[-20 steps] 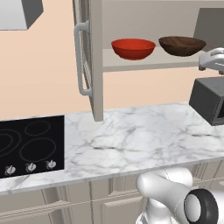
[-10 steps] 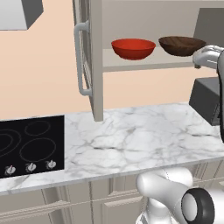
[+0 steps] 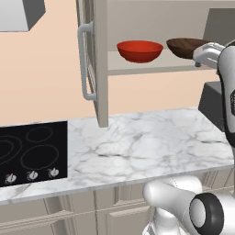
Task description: Move the bowls from the cabinet to the plates on the dining table.
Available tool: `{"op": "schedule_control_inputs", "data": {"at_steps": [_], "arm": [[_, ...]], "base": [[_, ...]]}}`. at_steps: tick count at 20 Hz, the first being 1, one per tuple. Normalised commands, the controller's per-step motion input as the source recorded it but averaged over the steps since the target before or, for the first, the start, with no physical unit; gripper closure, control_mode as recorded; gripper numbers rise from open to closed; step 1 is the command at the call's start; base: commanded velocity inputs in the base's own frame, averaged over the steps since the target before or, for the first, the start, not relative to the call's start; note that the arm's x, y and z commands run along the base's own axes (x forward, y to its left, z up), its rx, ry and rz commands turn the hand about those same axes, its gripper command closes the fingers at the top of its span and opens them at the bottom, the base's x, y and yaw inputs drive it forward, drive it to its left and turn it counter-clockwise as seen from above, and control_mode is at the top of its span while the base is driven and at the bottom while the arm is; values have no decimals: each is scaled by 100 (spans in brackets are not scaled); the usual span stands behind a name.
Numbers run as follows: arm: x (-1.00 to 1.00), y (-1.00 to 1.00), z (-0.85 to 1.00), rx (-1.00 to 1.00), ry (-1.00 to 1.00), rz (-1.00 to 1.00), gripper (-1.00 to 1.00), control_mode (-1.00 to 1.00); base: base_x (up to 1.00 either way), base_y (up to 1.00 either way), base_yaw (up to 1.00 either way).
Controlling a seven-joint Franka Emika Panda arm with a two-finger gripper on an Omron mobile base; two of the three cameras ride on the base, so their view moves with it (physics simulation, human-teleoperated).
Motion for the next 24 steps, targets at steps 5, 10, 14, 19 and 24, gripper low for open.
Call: {"op": "schedule_control_inputs", "data": {"at_steps": [5, 10, 14, 19, 24], "arm": [[0, 20, 21, 14, 0, 0, -100, -100], [1, 21, 10, 13, 4, 0, -100, -100], [24, 6, 0, 0, 9, 0, -100, -100], [53, 1, -4, 0, 3, 0, -100, -100], [67, 1, 0, 0, 0, -3, -100, -100]], "base": [[0, 0, 0], [0, 0, 0], [0, 0, 0], [0, 0, 0], [0, 0, 0]]}}
